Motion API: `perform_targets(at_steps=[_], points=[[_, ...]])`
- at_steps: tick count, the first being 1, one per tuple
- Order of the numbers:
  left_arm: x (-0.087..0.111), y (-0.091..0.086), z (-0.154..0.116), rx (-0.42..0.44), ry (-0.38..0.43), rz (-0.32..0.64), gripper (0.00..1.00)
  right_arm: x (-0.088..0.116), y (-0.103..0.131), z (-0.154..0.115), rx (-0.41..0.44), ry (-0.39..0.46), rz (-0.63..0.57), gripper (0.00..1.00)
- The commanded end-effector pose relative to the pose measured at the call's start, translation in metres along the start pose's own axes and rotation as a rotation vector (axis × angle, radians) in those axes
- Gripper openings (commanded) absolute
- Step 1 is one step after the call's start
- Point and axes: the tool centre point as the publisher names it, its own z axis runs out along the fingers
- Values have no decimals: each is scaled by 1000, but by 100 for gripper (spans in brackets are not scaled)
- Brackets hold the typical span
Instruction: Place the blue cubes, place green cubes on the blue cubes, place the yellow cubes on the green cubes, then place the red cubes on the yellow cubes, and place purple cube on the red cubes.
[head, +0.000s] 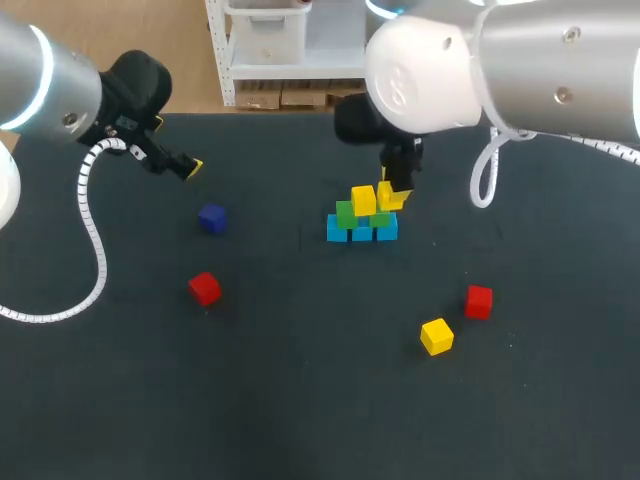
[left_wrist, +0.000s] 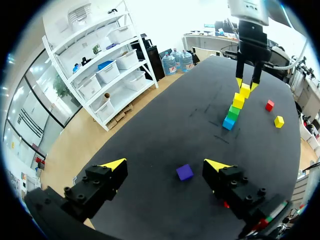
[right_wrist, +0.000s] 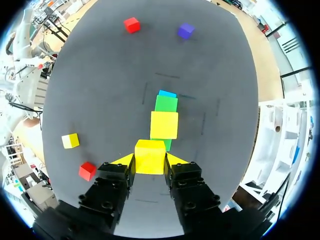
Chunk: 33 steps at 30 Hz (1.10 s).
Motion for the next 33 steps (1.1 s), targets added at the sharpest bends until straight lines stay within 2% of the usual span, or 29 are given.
perform_targets(at_steps=[1, 33], points=[[2, 2, -1, 8, -6, 4, 100, -2, -3, 0, -10, -2, 1, 0], [2, 2, -1, 8, -6, 4, 100, -6, -1, 8, -53, 7, 30, 0]])
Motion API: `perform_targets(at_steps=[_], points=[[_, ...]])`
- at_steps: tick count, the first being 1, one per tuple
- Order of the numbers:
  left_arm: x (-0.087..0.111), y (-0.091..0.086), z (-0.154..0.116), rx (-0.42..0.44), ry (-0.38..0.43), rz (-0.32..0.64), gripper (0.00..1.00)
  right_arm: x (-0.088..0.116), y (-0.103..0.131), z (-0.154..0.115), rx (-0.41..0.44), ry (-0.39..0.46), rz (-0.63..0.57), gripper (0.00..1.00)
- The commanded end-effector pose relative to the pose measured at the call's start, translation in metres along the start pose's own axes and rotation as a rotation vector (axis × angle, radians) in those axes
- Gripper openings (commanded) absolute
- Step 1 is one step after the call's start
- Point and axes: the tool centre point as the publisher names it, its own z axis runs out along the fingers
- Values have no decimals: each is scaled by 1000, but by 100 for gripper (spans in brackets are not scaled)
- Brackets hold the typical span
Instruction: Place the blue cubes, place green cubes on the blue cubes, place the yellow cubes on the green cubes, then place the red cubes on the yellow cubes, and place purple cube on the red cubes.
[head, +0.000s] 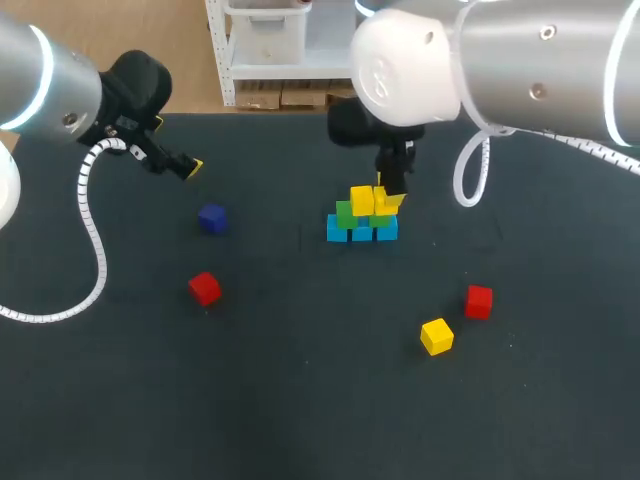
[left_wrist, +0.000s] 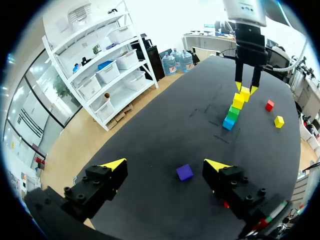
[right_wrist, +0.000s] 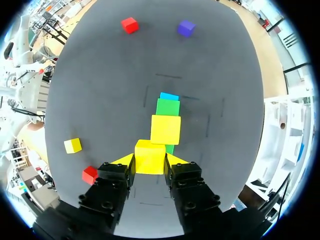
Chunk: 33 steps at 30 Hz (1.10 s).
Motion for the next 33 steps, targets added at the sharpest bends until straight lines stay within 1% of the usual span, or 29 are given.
perform_targets(at_steps=[1, 33], points=[[2, 2, -1, 8, -6, 4, 100, 0, -3, 1, -7, 1, 4, 0], [2, 2, -1, 8, -6, 4, 100, 2, -7, 9, -1, -3, 17, 0]])
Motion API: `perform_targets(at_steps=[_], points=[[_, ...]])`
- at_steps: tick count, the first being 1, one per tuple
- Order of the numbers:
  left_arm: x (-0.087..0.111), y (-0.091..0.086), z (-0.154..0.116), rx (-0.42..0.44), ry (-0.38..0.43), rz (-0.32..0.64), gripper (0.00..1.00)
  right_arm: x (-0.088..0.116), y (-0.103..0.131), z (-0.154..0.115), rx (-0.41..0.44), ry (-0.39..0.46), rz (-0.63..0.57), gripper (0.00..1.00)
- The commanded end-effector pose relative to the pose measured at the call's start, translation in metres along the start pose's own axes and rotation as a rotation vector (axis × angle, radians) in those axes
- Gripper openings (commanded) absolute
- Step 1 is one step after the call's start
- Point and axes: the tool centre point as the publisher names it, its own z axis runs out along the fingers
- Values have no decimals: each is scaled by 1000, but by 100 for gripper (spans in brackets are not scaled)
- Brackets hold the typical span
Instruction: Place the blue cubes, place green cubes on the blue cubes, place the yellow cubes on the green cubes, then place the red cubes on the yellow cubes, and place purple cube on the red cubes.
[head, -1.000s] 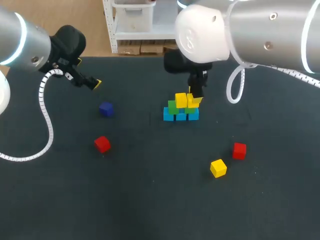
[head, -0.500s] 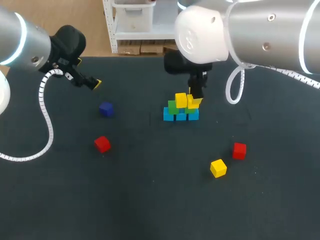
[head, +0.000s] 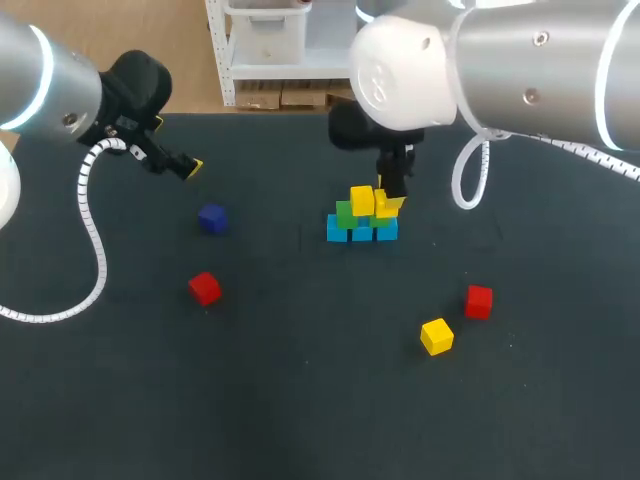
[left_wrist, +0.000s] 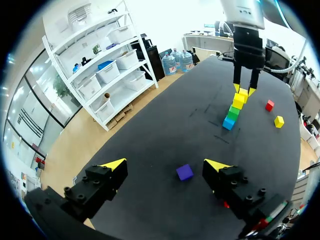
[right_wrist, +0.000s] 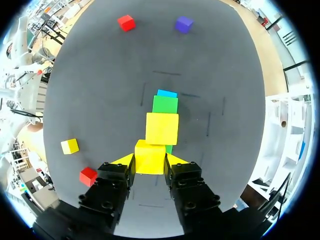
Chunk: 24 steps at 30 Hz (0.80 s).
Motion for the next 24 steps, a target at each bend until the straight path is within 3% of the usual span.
perform_targets(at_steps=[1, 24], points=[[2, 2, -1, 8, -6, 4, 100, 0, -3, 1, 1, -2, 4, 0], [2, 2, -1, 8, -6, 4, 100, 0, -10, 2, 7, -11, 20, 0]])
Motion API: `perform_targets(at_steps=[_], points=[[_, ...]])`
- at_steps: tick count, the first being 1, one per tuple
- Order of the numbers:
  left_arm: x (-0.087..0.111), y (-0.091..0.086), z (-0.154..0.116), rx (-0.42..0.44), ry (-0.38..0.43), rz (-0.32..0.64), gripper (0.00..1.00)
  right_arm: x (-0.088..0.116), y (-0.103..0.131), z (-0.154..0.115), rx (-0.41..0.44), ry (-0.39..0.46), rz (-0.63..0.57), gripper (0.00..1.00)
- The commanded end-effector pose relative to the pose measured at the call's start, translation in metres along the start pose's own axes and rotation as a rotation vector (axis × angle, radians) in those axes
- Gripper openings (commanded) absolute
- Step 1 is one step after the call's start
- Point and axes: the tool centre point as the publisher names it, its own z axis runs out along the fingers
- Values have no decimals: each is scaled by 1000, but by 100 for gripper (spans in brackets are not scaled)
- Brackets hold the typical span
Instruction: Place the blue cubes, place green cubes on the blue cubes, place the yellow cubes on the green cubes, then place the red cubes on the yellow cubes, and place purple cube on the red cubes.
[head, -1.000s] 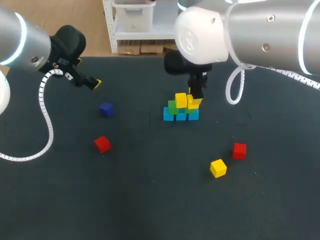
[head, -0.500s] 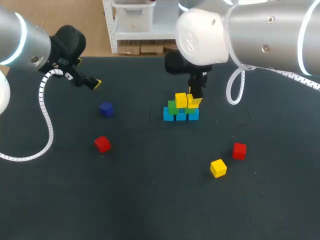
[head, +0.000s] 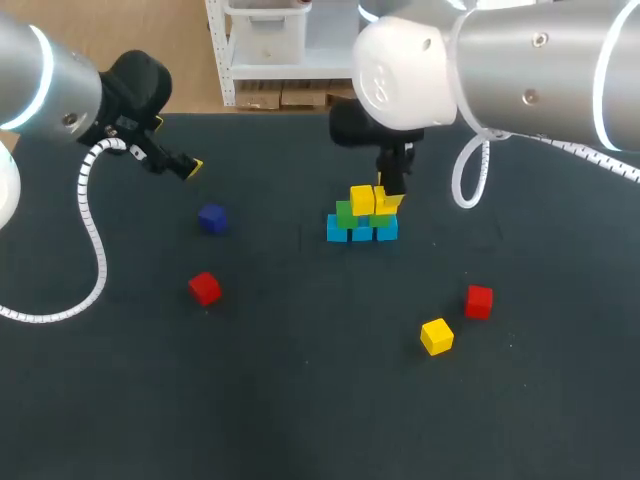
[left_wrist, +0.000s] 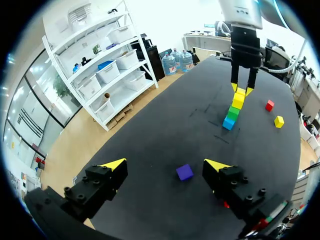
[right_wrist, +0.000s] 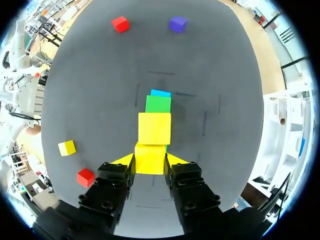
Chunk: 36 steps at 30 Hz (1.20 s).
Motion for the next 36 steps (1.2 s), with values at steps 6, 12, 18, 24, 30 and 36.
perform_targets(at_steps=[6, 12, 18, 24, 30, 36], points=[[2, 2, -1, 8, -6, 4, 100, 0, -3, 2, -8, -1, 1, 0], [2, 2, -1, 8, -6, 4, 100, 0, -3, 2, -12, -2, 3, 41], [2, 2, -1, 8, -6, 4, 100, 0, -4, 2, -9, -6, 13, 95], [2, 2, -1, 8, -6, 4, 100, 1, -4, 3, -12, -7, 10, 100], [2, 2, -1, 8, -6, 4, 100, 1, -4, 2, -6, -6, 7, 100], [2, 2, -1, 8, -6, 4, 100, 2, -3, 1, -10, -5, 8, 71]])
